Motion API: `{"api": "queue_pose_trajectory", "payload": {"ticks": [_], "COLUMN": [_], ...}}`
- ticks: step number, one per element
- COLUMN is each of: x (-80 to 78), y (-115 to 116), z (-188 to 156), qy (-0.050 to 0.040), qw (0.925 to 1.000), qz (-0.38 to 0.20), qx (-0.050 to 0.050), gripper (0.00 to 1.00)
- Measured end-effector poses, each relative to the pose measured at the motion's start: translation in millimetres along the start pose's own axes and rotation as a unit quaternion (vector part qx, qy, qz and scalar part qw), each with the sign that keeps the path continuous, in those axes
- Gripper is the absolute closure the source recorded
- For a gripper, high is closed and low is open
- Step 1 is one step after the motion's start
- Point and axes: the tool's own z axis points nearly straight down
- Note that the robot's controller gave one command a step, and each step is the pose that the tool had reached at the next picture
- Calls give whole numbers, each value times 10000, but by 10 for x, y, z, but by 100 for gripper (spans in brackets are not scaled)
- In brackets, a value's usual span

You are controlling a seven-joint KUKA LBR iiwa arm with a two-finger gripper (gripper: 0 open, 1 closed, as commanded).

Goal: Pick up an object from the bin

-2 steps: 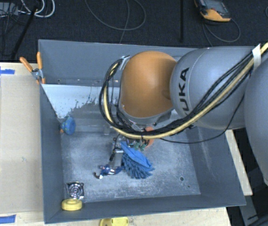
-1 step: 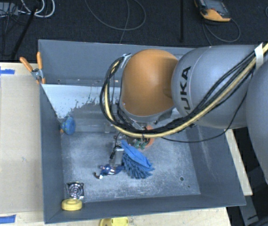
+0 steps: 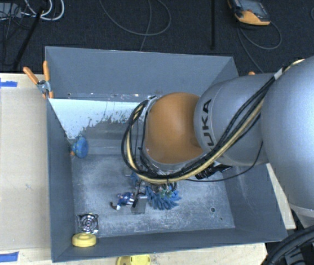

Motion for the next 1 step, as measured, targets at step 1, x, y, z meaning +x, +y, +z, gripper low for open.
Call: {"api": "queue_pose_trajectory", "payload": {"ticks": [1], "x": [42], "y": [-96], "z": [251], "qy": [36], "qw": [9994], "qz": [-344], "qx": [10], "gripper": [0]}}
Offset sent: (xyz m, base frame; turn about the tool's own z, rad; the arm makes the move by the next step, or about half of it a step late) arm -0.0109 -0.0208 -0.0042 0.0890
